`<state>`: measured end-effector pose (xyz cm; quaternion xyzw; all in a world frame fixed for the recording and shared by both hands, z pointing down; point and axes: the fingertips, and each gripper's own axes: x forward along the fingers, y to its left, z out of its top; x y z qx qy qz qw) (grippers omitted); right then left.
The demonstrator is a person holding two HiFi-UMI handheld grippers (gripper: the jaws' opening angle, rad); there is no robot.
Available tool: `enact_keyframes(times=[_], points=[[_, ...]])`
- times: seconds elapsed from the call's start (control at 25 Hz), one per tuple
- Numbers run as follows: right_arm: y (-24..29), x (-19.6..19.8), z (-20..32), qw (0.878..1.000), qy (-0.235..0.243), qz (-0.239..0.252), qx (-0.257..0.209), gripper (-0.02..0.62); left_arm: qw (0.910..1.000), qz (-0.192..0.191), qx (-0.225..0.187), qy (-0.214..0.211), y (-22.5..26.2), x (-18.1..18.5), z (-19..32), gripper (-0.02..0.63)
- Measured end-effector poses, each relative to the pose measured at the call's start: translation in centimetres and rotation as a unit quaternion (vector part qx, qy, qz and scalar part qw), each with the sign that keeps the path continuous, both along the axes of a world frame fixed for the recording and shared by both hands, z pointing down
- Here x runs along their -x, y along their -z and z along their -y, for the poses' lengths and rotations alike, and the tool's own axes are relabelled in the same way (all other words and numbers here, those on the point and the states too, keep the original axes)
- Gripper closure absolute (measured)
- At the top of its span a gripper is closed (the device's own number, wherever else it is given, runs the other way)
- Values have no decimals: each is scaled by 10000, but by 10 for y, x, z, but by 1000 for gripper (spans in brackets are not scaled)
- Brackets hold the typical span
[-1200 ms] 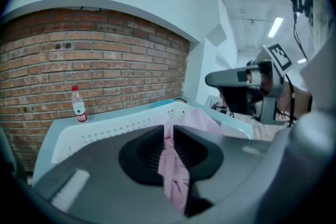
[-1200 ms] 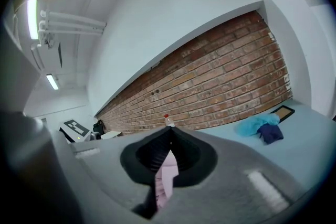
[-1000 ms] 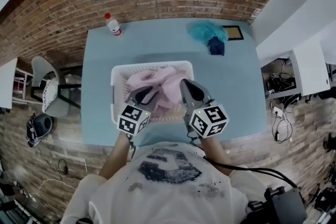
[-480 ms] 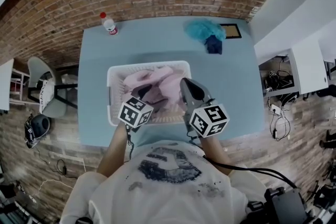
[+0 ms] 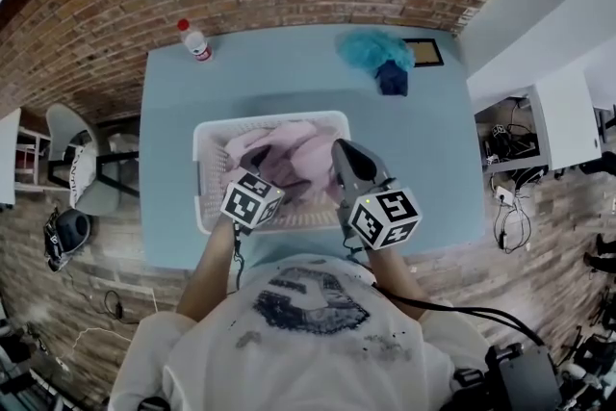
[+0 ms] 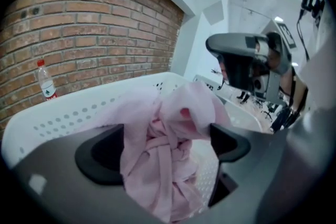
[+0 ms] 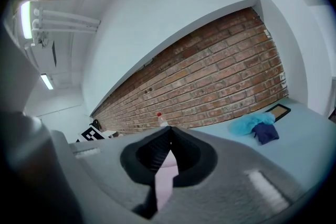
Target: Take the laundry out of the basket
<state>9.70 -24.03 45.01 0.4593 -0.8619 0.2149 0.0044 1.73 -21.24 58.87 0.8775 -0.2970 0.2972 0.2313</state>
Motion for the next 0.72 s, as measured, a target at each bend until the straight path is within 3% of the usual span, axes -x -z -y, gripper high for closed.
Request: enact_keyframes(times=[0.24,0.72], points=[[-4,2,8,10000,-5,-17,57,598,9998,203,65,-40,-22,4,13,96],[-13,-1,22,9998,-43,-35,179,597,9968,498,592,-192,-54,6,17,45]])
